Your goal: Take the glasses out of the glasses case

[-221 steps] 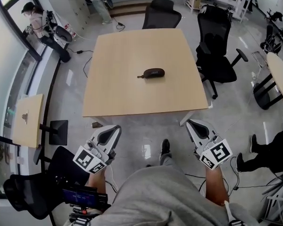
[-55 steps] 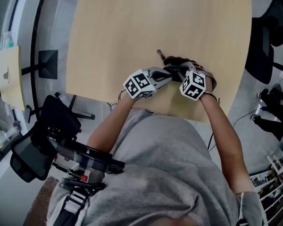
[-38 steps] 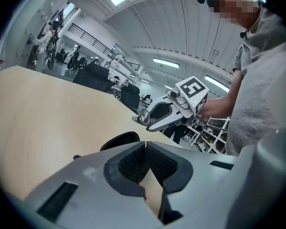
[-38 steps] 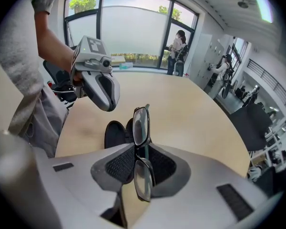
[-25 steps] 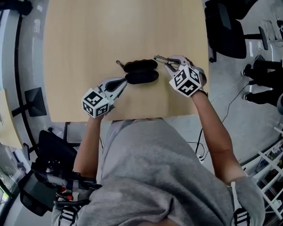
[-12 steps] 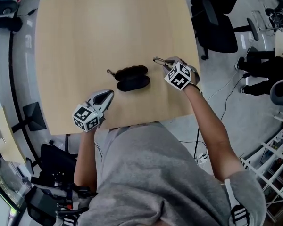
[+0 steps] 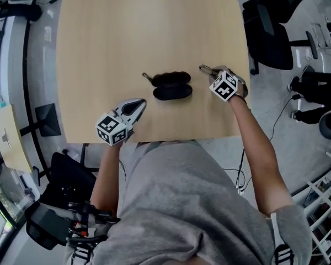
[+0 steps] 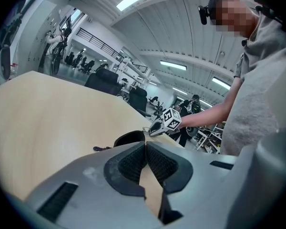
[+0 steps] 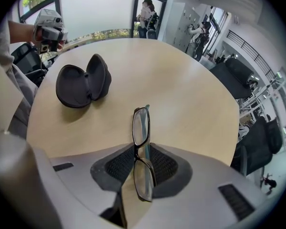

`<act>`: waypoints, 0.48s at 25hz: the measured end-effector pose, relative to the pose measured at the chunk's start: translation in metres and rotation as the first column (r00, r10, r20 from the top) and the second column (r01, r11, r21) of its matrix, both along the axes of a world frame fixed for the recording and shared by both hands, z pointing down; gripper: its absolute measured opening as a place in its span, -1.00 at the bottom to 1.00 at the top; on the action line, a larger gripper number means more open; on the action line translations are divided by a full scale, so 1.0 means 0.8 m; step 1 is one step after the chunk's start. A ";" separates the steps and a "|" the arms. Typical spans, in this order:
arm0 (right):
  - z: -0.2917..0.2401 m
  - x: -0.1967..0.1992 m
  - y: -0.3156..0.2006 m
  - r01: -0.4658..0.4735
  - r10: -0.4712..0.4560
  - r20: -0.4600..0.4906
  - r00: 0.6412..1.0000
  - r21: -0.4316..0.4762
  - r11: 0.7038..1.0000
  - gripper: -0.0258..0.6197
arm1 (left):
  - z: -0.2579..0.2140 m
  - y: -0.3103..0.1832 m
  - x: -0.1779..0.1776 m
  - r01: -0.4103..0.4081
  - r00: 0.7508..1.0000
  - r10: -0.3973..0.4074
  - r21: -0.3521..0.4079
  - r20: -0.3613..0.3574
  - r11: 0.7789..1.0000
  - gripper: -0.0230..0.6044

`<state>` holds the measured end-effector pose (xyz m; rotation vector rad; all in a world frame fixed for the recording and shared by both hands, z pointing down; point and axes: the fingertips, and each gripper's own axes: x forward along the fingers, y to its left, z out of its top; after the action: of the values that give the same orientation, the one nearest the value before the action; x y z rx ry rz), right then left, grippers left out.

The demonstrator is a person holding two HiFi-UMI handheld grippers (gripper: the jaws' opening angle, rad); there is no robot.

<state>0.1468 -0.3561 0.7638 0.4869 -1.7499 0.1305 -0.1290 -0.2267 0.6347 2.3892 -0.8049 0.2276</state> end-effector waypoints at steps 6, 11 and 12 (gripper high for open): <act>-0.001 0.008 0.006 0.019 -0.019 -0.033 0.999 0.010 1.000 -0.63 | 0.002 0.001 0.006 -0.007 1.000 0.007 0.006 -0.013 1.000 -0.90; 0.004 -0.003 0.014 0.044 -0.045 -0.031 0.999 -0.026 0.999 -0.54 | -0.007 0.009 -0.002 0.022 1.000 -0.021 0.021 -0.008 1.000 -0.90; 0.003 -0.003 0.015 0.045 -0.046 -0.032 0.998 -0.031 0.999 -0.47 | -0.010 0.010 -0.003 0.025 1.000 -0.025 0.025 -0.008 0.999 -0.90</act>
<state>0.1445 -0.3437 0.7666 0.4247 -1.7232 0.1165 -0.1315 -0.2185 0.6269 2.4002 -0.8381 0.1986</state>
